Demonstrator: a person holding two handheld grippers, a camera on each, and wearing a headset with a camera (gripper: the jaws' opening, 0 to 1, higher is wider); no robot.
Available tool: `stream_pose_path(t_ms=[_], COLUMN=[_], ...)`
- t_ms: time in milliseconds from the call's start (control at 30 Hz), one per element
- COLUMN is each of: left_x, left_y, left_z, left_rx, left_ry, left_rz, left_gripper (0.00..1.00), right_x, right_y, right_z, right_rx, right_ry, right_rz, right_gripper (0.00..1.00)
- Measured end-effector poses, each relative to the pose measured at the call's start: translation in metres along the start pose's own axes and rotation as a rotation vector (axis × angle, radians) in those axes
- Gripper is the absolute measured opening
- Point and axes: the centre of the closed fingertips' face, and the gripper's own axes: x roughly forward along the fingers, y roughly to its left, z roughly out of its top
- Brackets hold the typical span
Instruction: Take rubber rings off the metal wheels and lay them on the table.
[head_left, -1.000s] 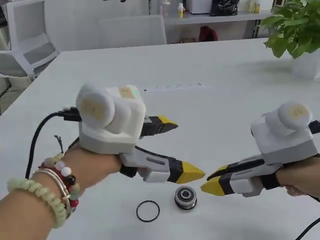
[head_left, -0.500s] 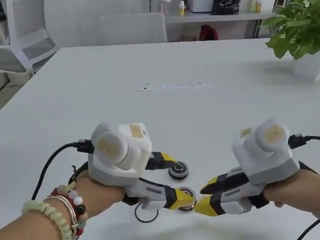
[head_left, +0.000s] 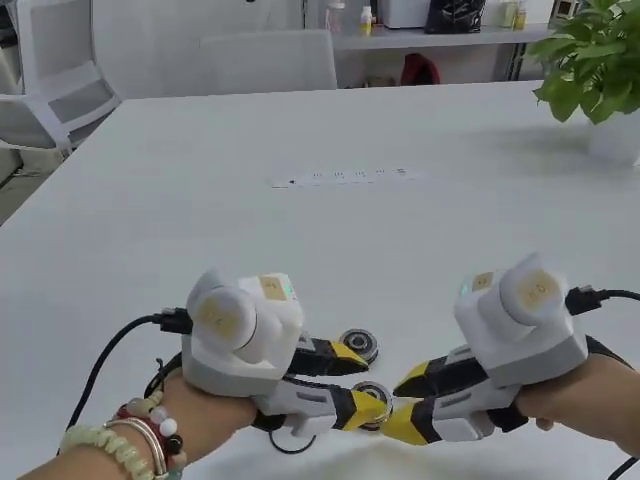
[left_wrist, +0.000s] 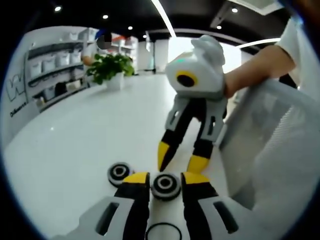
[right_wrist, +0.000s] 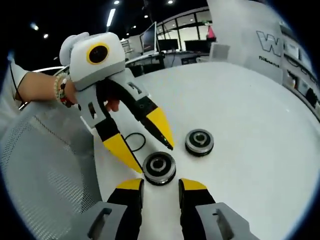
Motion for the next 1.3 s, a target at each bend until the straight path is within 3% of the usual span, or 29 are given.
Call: stream_pose_path(t_ms=[233, 300, 467, 833, 1300], left_x=[0.005, 0.006, 0.006, 0.005, 0.005], left_y=[-0.006, -0.005, -0.004, 0.001, 0.001], left_z=[-0.013, -0.013, -0.013, -0.013, -0.013], left_rx=[0.012, -0.021, -0.002, -0.034, -0.014], left_ry=[0.048, 0.043, 0.040, 0.018, 0.004], left_rz=[-0.018, -0.009, -0.003, 0.012, 0.021], left_gripper=[0.21, 0.21, 0.20, 0.15, 0.15], right_x=[0.003, 0.003, 0.003, 0.002, 0.000], right_y=[-0.002, -0.002, -0.002, 0.000, 0.000], right_z=[0.001, 0.001, 0.001, 0.000, -0.002], right_rx=[-0.021, -0.023, -0.030, -0.054, -0.114], right_ry=[-0.001, -0.001, -0.001, 0.010, 0.026], right_rz=[-0.016, -0.018, -0.017, -0.007, -0.011], right_gripper=[0.26, 0.25, 0.20, 0.16, 0.08])
